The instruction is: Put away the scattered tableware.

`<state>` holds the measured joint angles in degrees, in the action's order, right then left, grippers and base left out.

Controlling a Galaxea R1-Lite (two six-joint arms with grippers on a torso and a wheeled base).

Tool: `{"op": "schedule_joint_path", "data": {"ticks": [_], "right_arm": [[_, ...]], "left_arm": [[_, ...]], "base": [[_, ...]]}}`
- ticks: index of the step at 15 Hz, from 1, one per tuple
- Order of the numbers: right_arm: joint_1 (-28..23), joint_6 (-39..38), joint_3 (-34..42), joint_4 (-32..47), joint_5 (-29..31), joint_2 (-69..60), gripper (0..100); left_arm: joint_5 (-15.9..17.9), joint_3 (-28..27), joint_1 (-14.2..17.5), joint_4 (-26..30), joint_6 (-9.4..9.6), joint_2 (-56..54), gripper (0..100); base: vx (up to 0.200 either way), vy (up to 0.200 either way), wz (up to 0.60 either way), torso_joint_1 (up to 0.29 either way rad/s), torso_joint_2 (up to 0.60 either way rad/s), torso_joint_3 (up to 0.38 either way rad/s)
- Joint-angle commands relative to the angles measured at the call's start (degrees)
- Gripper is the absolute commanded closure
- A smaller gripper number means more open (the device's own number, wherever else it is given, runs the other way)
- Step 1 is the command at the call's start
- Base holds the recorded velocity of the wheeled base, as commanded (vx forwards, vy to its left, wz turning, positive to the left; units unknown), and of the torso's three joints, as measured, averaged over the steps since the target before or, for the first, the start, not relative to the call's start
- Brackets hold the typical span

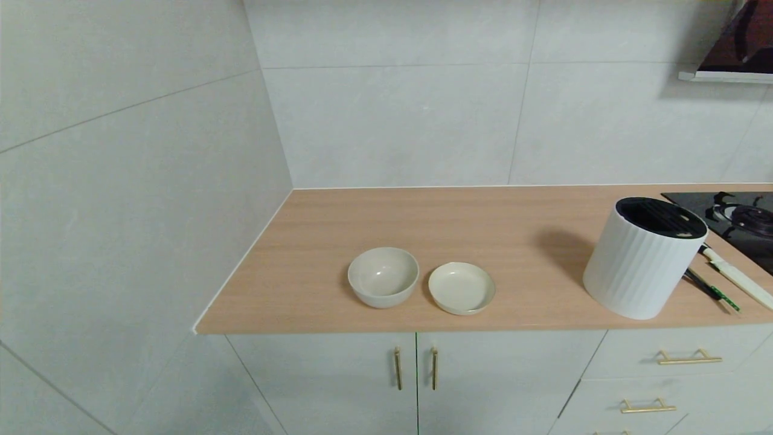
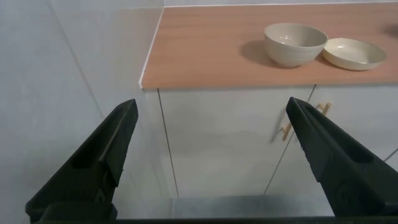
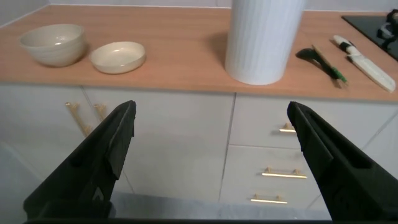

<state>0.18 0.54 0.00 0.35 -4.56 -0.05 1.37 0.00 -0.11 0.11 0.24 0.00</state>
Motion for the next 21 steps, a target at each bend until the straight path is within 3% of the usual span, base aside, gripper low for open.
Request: {"op": "schedule_joint_path", "data": {"ticks": [1,9,21], "right_arm": [[0.08,-0.01,0.00,0.00,-0.01,0.05,0],[0.08,-0.01,0.00,0.00,0.08,0.05,0],[0.08,-0.01,0.00,0.00,0.08,0.05,0]], "left_arm": [[0.04,0.00,0.02,-0.02,0.02,0.00,0],[0.04,0.00,0.02,-0.02,0.02,0.00,0],[0.04,0.00,0.02,-0.02,0.02,0.00,0]], "base": [[0.000,0.000,0.00,0.000,0.00,0.000],[0.000,0.000,0.00,-0.009,0.02,0.010],[0.000,0.000,0.00,-0.220,0.48,0.255]]}}
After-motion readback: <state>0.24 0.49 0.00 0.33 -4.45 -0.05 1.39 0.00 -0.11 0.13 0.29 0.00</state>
